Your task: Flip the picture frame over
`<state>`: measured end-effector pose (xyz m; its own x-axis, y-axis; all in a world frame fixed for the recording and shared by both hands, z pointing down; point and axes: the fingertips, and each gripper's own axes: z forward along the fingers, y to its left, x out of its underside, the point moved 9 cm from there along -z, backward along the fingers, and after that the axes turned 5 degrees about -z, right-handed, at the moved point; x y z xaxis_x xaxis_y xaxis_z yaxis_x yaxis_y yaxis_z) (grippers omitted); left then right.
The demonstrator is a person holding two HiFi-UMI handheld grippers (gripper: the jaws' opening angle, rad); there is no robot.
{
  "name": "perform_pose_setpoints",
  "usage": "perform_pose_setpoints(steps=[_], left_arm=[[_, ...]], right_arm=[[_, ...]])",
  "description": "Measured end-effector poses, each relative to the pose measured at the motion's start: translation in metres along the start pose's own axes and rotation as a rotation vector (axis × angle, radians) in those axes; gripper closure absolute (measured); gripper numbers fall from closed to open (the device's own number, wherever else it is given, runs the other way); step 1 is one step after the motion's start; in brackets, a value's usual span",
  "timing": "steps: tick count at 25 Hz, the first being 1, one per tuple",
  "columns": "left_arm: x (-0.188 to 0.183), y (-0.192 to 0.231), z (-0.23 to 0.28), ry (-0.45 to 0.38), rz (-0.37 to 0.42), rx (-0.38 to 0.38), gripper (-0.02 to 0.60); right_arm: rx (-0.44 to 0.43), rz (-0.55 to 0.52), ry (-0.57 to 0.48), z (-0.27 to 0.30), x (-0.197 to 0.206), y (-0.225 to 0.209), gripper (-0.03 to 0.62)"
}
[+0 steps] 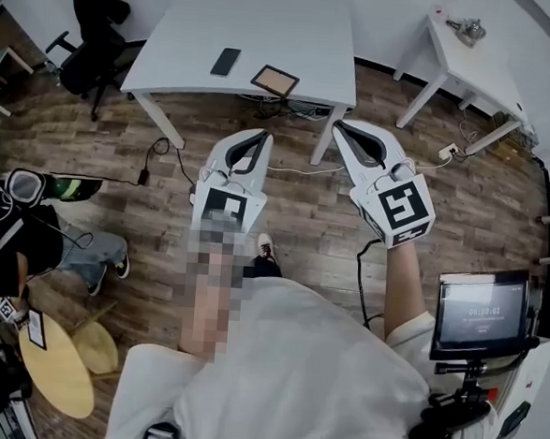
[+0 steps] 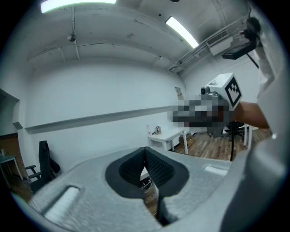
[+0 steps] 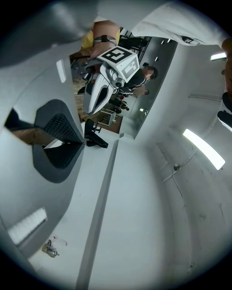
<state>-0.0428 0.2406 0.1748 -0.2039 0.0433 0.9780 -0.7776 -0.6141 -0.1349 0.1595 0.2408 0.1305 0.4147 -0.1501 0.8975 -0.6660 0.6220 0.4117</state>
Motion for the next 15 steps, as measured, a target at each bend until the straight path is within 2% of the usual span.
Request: perform_pose_setpoints(steps=[3, 10, 15], left_arm=[[0.011, 0.03, 0.021, 0.021, -0.024, -0.015, 0.58], [0.032, 0.094, 0.071, 0.076, -0.055, -0.014, 0.58], [0.05, 0.124, 0.097, 0.118, -0.083, -0.013, 0.58]], right_arm=[[-0.04, -0.003, 0.023, 0.043, 0.008, -0.012, 0.545], [-0.098, 0.003, 0.058, 0.131, 0.022, -0.034, 0.543], [-0.129, -0.02, 0.14, 0.18, 0.046, -0.046, 0.533]])
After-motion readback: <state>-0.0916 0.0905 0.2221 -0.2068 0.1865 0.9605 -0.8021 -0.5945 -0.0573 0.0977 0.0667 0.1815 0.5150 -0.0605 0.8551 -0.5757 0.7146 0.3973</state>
